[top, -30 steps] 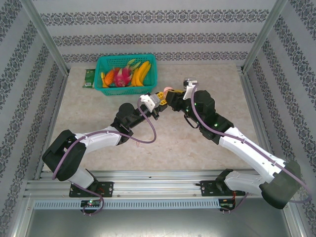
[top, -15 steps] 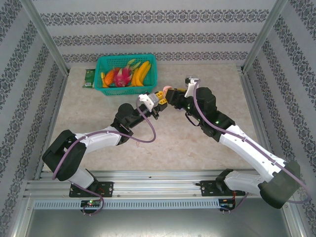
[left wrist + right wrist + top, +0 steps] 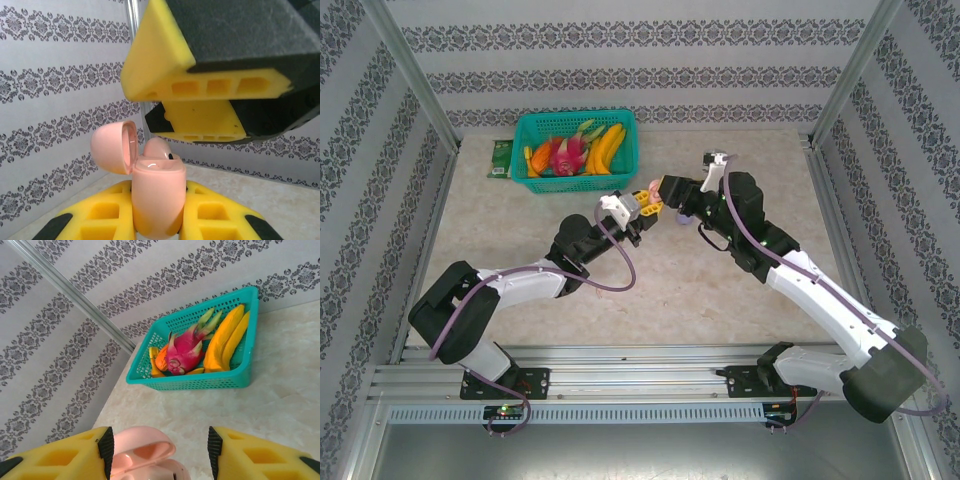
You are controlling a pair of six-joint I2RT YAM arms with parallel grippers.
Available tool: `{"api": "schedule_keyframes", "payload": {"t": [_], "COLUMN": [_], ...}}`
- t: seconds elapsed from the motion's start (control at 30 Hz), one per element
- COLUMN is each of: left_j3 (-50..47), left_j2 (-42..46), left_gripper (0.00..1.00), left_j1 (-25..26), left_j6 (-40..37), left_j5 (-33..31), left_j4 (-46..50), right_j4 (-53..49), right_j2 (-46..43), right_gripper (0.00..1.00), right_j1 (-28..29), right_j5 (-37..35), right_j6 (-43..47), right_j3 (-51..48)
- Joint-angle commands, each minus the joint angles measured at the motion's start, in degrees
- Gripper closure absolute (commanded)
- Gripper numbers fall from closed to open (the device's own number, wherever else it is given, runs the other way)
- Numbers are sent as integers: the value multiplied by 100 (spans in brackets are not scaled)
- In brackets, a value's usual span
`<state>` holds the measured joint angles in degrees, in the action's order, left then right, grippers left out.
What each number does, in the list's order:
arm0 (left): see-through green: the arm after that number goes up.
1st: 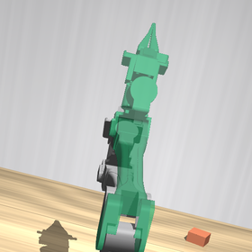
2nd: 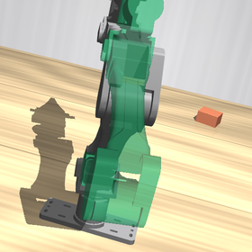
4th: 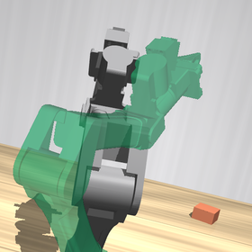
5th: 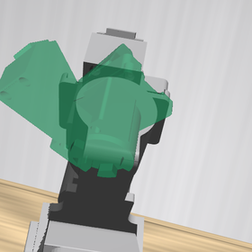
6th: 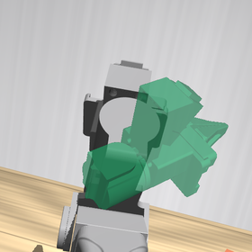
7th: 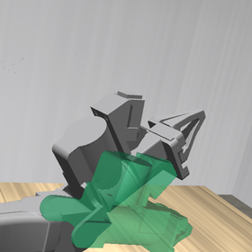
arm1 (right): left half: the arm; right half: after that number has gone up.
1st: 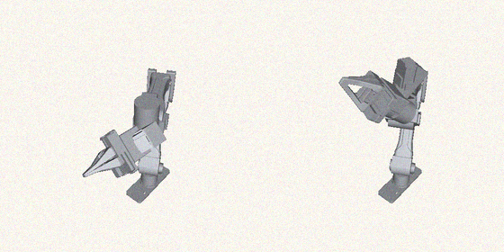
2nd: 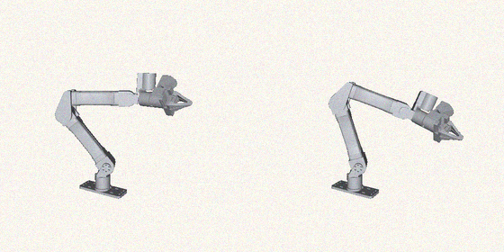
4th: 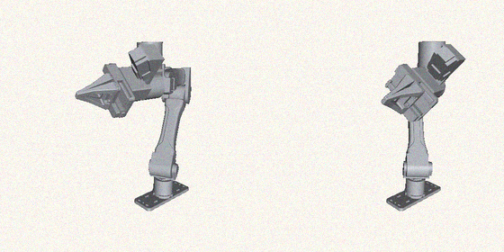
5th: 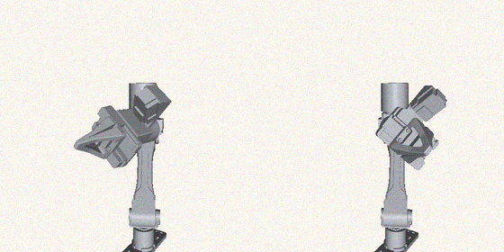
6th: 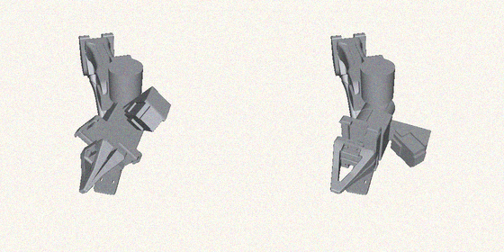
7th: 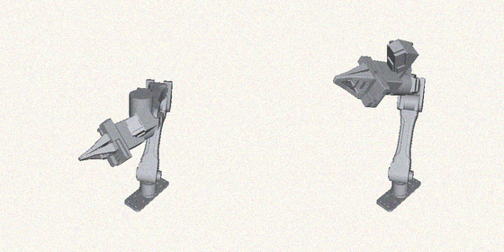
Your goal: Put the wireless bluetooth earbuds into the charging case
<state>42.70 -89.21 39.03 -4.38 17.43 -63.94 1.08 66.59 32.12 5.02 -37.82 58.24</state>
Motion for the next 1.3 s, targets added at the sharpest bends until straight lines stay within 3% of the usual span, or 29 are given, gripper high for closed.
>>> {"api": "schedule_keyframes", "payload": {"t": [0.0, 0.27, 0.57, 0.83, 1.03, 1.27], "left_j3": [-65, -286, -450, -463, -537, -653], "left_j2": [-71, 117, 734, 1091, 1325, 1502], "left_gripper": [100, 100, 100, 100, 100, 100], "left_j1": [83, -12, -591, -1219, -1527, -1802], "left_j6": [84, -104, -207, -4, 72, 139], "left_j5": [-78, -435, -459, -452, -500, -608], "left_j4": [-482, -603, -235, -75, 4, -5], "right_j4": [270, -111, -864, -943, -1091, -1629], "right_j2": [-17, -621, -795, 1116, 2763, 4031], "right_gripper": [45, 43, 43, 48, 53, 55], "right_j1": [-73, -194, 120, 1485, 2166, 2704], "right_j5": [218, 123, 114, -560, -721, -887], "right_j6": [-179, -330, -425, -734, -1081, -1185], "right_j3": [191, -314, -1551, -1276, -274, 994]}}
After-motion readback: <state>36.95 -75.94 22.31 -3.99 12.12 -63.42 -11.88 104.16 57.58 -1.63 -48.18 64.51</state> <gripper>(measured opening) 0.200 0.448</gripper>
